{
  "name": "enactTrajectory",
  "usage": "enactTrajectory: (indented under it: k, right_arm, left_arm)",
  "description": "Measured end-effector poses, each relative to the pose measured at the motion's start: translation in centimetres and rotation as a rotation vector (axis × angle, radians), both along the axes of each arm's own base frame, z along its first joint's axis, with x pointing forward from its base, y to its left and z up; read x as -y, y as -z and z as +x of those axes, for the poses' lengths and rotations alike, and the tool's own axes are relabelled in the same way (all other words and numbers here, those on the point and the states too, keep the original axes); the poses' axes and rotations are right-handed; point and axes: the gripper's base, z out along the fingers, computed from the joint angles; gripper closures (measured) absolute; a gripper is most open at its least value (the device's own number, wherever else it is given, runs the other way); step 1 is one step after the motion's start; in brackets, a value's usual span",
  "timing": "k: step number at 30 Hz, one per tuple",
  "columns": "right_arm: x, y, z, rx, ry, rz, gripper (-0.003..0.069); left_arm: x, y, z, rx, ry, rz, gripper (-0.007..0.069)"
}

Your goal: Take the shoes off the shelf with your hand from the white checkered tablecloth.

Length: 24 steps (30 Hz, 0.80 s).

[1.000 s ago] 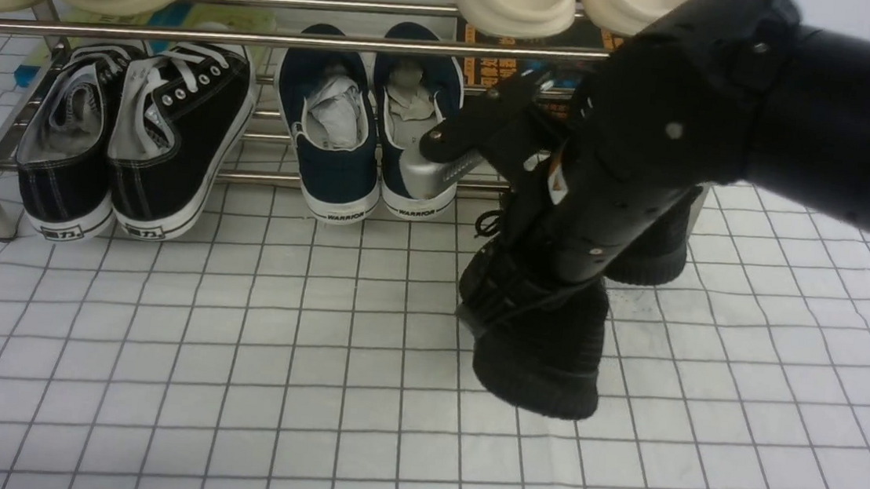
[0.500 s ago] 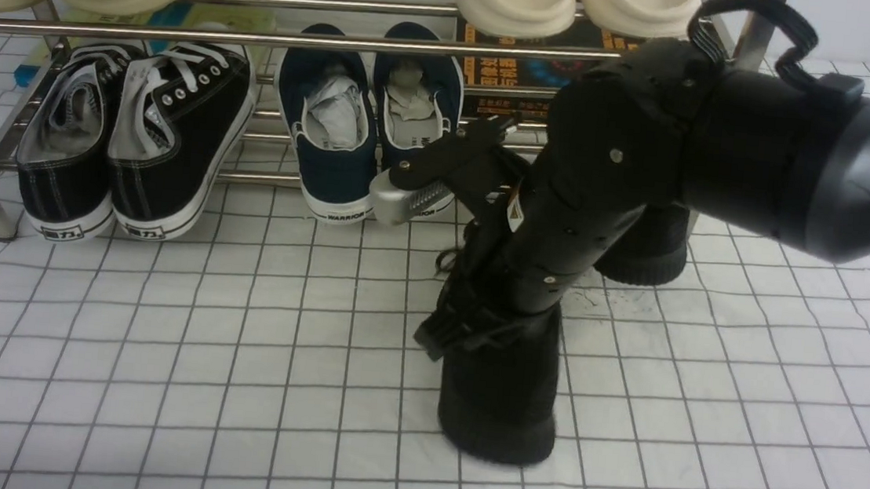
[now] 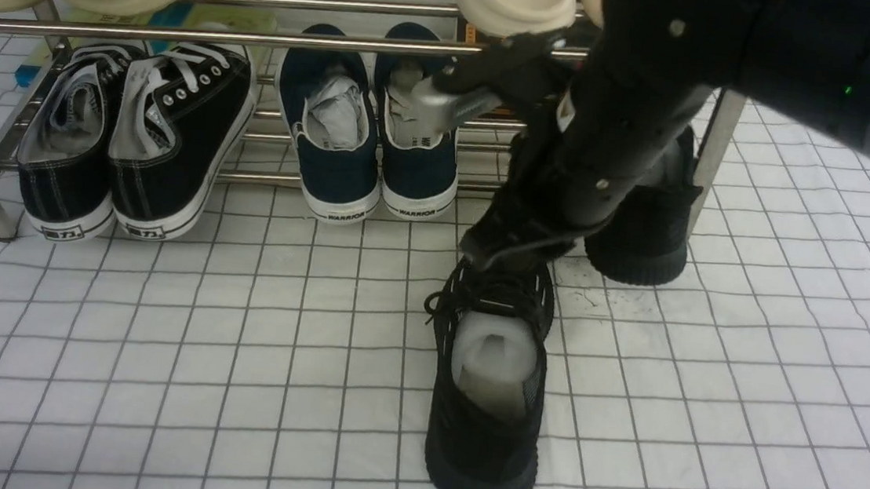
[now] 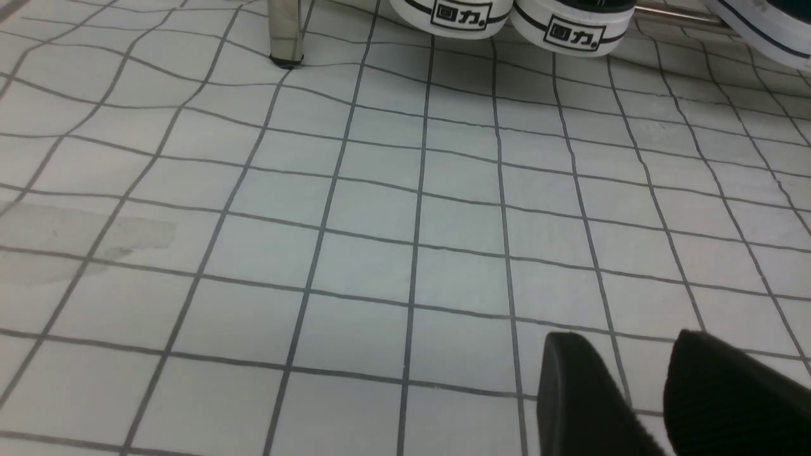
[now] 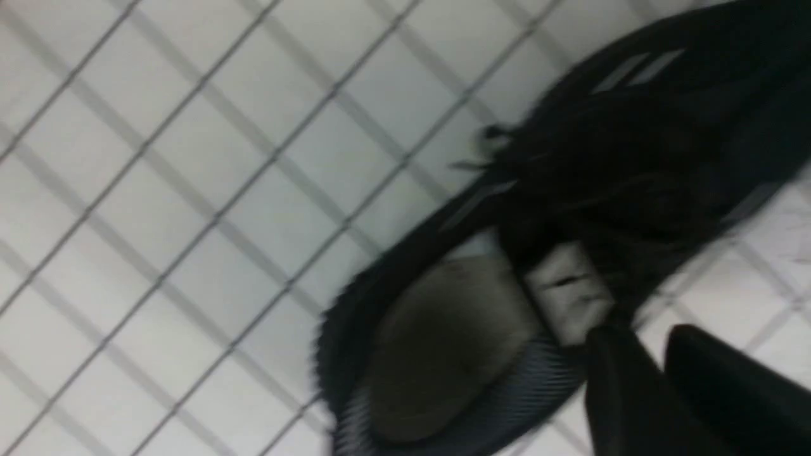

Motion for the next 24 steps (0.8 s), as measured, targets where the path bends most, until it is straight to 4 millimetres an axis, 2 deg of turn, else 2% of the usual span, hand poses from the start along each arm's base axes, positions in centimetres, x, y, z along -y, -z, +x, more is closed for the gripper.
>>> enactTrajectory:
  k: [2, 5, 9, 10, 12, 13, 14, 17, 19, 21, 22, 24]
  right_arm:
    - [1.4, -0.3, 1.2, 0.031, 0.042, -0.008, 0.0666]
    - [3.7, -0.3, 3.3, 0.07, 0.113, 0.002, 0.0659]
    - [5.4, 0.2, 5.3, 0.112, 0.174, 0.02, 0.0578]
    - [5.9, 0.5, 6.0, 0.124, 0.191, 0.026, 0.0524]
    - [6.4, 1.0, 6.7, 0.132, 0.209, 0.03, 0.0449]
    - [6.4, 1.0, 6.8, 0.134, 0.211, 0.031, 0.044]
    - [6.6, 1.4, 7.2, 0.137, 0.22, 0.032, 0.0383]
    - [6.7, 2.6, 8.1, 0.14, 0.227, 0.024, 0.0279]
    - [6.6, 3.2, 8.5, 0.134, 0.228, 0.021, 0.0252]
    - [6.3, 5.0, 9.2, 0.115, 0.227, 0.009, 0.0223]
    - [6.2, 5.1, 9.2, 0.114, 0.227, 0.008, 0.0221]
    - [6.0, 6.9, 9.8, 0.087, 0.226, -0.008, 0.0245]
  left_arm:
    - [0.0, 0.0, 0.0, 0.0, 0.0, 0.0, 0.0384]
    - [0.0, 0.0, 0.0, 0.0, 0.0, 0.0, 0.0384]
    - [0.0, 0.0, 0.0, 0.0, 0.0, 0.0, 0.0384]
    - [0.0, 0.0, 0.0, 0.0, 0.0, 0.0, 0.0384]
    - [0.0, 0.0, 0.0, 0.0, 0.0, 0.0, 0.0384]
    - [0.0, 0.0, 0.0, 0.0, 0.0, 0.0, 0.0384]
    - [0.0, 0.0, 0.0, 0.0, 0.0, 0.0, 0.0384]
    - [0.0, 0.0, 0.0, 0.0, 0.0, 0.0, 0.0384]
    - [0.0, 0.0, 0.0, 0.0, 0.0, 0.0, 0.0384]
    - [0.0, 0.0, 0.0, 0.0, 0.0, 0.0, 0.0384]
    - [0.0, 0.0, 0.0, 0.0, 0.0, 0.0, 0.0384]
    - [0.0, 0.0, 0.0, 0.0, 0.0, 0.0, 0.0384]
